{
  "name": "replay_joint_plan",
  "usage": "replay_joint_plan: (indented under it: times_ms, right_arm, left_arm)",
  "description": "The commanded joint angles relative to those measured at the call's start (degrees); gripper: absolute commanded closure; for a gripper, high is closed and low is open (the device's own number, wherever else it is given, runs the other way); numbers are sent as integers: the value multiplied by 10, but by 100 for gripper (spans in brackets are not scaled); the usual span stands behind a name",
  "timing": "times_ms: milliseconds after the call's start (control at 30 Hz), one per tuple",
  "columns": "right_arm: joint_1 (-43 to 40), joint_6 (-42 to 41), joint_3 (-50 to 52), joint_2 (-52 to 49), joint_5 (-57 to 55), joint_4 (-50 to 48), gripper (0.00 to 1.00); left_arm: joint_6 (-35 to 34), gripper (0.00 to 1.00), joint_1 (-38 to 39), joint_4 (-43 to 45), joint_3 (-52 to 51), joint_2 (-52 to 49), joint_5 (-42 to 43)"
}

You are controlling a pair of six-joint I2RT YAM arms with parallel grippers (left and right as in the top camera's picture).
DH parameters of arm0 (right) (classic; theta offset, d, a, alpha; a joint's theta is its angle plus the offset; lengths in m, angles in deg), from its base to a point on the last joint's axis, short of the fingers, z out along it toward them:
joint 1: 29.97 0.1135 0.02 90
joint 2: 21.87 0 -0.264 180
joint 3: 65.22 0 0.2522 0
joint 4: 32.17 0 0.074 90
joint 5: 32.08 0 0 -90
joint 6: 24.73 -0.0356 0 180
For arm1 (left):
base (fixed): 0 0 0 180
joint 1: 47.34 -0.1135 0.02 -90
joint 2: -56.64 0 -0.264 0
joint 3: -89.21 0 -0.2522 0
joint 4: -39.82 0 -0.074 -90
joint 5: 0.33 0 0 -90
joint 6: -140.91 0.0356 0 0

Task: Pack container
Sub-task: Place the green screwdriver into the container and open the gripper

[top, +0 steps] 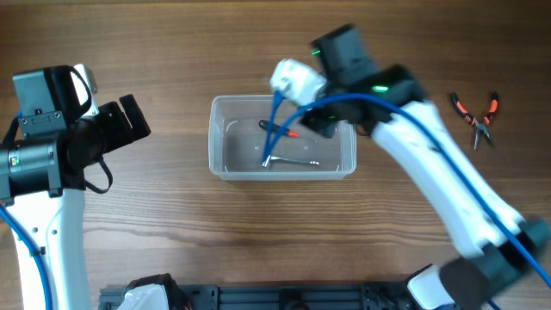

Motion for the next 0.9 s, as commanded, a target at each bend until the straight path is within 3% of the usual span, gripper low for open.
replay_joint_plan:
  times_ms: [0,167,300,333,367,400,533,633,667,733,833,867]
  right_arm:
    - [10,23,10,-103,9,-9,96]
    - [10,22,10,-228,27,-33,96]
    - [10,18,10,-252,28,-40,92]
    - [10,18,10,-252,28,-42,84]
    - [10,17,10,-252,28,-41,70]
    - [10,18,10,-251,27,-39,64]
    - [9,-68,-24,-217,-18,-10,57]
    - [-11,-133,-66,-119,-53,-16,52]
    - [-30,-175,-81,-73,-76,-31,46]
    - [-86,-290,-93,4,-152,-65,21]
    - [-229,-370,-93,63,-168,-73,14]
    - [-339,-320,-91,48,-134,-42,14]
  left_arm:
    - [-5,0,-4,2,3,1,5]
    - [-5,0,-4,2,3,1,5]
    - [-5,0,-4,2,3,1,5]
    - [-5,0,-4,2,3,1,5]
    - [-5,0,-4,2,3,1,5]
    - [-5,0,-4,2,3,1,5]
    - [-4,0,-4,2,3,1,5]
    - [-3,0,-4,2,3,1,5]
    - [-3,0,-4,2,3,1,5]
    - [-3,0,-4,2,3,1,5]
    - [-3,0,-4,1,3,1,5]
    - [-3,0,-4,2,3,1,5]
